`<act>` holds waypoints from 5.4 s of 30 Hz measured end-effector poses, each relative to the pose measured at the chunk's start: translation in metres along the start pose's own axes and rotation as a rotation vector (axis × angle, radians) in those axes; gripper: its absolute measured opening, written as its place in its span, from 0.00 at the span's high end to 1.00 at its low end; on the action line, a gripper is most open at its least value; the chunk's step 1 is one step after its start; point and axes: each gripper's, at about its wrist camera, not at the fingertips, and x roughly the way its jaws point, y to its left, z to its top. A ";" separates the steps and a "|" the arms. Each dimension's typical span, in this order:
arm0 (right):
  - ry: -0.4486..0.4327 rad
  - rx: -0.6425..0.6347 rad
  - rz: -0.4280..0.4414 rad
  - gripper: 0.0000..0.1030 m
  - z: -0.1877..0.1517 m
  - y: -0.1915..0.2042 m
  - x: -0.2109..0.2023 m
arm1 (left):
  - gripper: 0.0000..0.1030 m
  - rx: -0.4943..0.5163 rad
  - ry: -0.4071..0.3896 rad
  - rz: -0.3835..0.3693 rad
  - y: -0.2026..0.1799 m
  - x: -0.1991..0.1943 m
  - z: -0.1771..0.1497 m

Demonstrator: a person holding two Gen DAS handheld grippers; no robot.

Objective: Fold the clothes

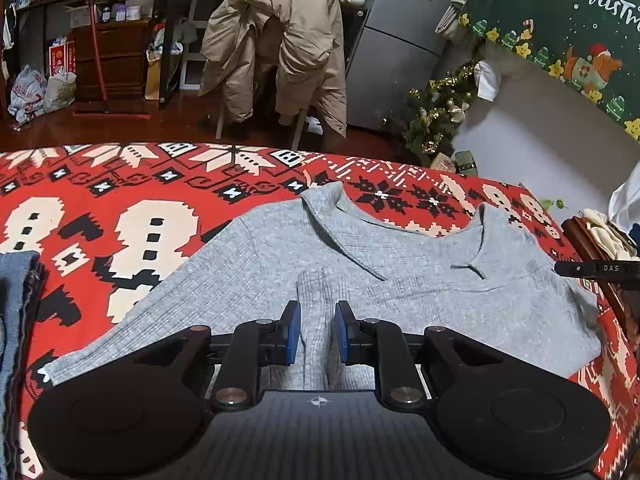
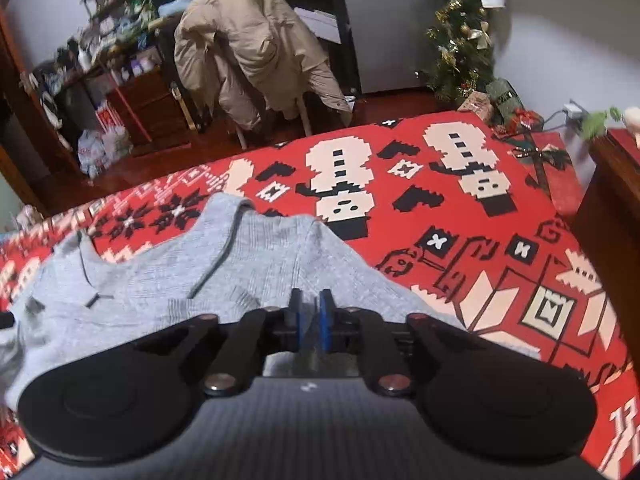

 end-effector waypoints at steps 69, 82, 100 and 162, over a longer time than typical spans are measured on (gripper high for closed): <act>0.103 -0.036 -0.014 0.93 -0.074 -0.009 -0.076 | 0.95 0.159 0.098 0.078 0.007 -0.047 -0.052; -0.056 -0.210 0.017 0.77 -0.057 0.090 -0.080 | 0.88 0.142 -0.095 -0.006 -0.064 -0.037 -0.037; -0.113 -0.212 -0.054 0.73 -0.116 0.115 -0.074 | 0.88 0.239 -0.118 -0.061 -0.092 -0.024 -0.082; -0.014 -0.293 -0.046 0.91 0.050 0.055 0.088 | 0.95 0.044 0.025 -0.036 0.000 0.108 0.087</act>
